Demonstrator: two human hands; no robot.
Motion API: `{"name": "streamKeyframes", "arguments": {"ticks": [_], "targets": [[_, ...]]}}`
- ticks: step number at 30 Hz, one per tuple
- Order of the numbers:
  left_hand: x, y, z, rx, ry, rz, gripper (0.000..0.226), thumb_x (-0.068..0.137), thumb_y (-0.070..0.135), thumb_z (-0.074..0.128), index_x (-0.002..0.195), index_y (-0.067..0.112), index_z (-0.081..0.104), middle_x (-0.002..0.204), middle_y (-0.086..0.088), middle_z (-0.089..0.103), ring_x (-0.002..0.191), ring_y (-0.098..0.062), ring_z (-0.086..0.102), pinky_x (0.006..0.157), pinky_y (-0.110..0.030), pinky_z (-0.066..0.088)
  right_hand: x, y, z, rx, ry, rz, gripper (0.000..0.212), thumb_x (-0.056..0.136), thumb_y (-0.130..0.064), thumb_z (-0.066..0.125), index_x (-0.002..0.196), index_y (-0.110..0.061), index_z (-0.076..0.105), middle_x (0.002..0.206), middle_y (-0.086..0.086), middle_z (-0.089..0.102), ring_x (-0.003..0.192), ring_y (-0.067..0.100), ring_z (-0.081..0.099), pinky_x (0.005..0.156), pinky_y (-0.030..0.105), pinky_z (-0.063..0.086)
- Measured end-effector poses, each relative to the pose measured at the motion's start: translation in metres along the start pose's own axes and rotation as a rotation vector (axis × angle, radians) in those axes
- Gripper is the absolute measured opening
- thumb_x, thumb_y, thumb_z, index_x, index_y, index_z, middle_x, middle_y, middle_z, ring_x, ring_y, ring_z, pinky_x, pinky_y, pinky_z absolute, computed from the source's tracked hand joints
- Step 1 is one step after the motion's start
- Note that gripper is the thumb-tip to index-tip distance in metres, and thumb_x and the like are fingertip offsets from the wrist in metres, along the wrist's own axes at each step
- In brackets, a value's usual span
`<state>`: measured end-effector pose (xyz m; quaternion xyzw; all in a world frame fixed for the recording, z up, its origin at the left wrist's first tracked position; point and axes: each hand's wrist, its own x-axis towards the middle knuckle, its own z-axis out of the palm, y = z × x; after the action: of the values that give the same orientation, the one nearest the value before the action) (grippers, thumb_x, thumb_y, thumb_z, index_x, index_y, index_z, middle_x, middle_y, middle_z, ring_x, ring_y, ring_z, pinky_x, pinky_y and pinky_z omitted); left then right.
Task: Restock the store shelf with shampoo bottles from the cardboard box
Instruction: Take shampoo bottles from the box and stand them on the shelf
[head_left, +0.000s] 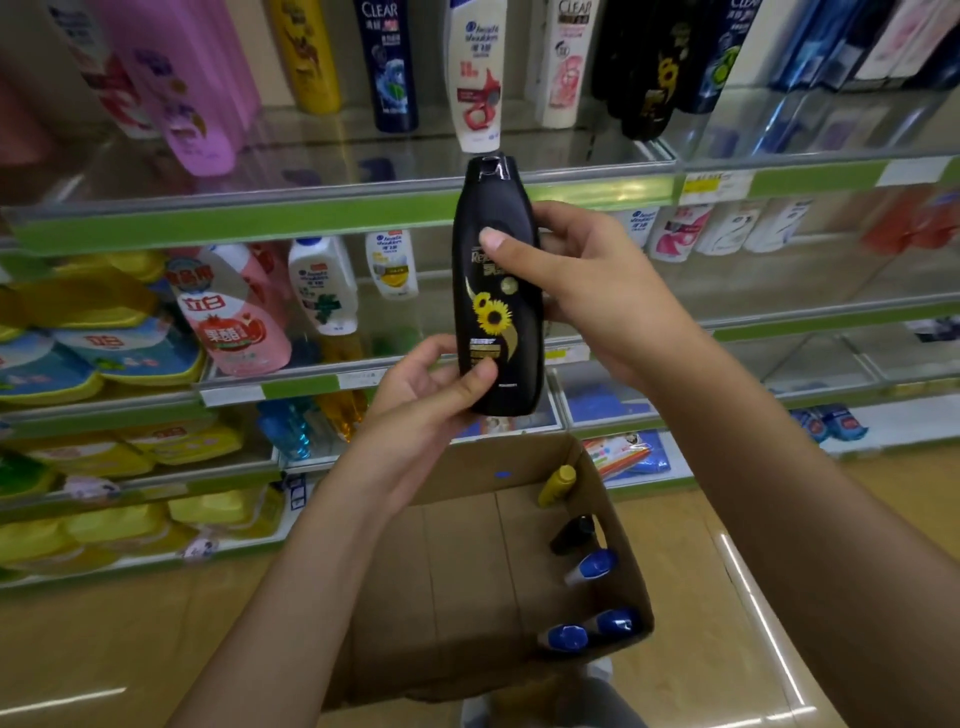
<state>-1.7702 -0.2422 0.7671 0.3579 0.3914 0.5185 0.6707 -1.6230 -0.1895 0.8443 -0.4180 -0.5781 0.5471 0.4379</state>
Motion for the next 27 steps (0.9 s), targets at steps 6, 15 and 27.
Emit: {"name": "streamKeyframes", "arguments": {"ticks": [6, 15, 27], "targets": [[0.037, 0.008, 0.040, 0.278, 0.017, 0.092, 0.052, 0.070, 0.020, 0.072, 0.119, 0.013, 0.055, 0.107, -0.006, 0.072, 0.101, -0.019, 0.068, 0.090, -0.031, 0.053, 0.012, -0.006, -0.056, 0.128, -0.019, -0.018, 0.029, 0.093, -0.011, 0.059, 0.121, -0.004, 0.061, 0.099, 0.004, 0.070, 0.091, 0.016, 0.068, 0.086, 0.039, 0.055], [0.129, 0.022, 0.126, 0.630, 0.037, 0.197, 0.041, 0.077, 0.011, 0.075, 0.115, 0.012, 0.058, 0.108, -0.004, 0.069, 0.099, -0.016, 0.066, 0.086, -0.026, 0.053, 0.059, -0.015, -0.156, 0.178, 0.078, -0.142, 0.039, 0.087, -0.004, 0.065, 0.125, -0.001, 0.055, 0.113, 0.013, 0.067, 0.098, 0.020, 0.068, 0.087, 0.037, 0.055], [0.264, 0.054, 0.184, 0.847, 0.212, 0.370, 0.035, 0.074, 0.011, 0.078, 0.105, 0.010, 0.063, 0.096, 0.001, 0.069, 0.092, -0.011, 0.067, 0.086, -0.027, 0.053, 0.160, -0.033, -0.238, 0.173, 0.085, -0.270, 0.049, 0.082, -0.009, 0.070, 0.128, 0.000, 0.055, 0.116, 0.012, 0.066, 0.111, 0.025, 0.064, 0.098, 0.047, 0.051]]}}
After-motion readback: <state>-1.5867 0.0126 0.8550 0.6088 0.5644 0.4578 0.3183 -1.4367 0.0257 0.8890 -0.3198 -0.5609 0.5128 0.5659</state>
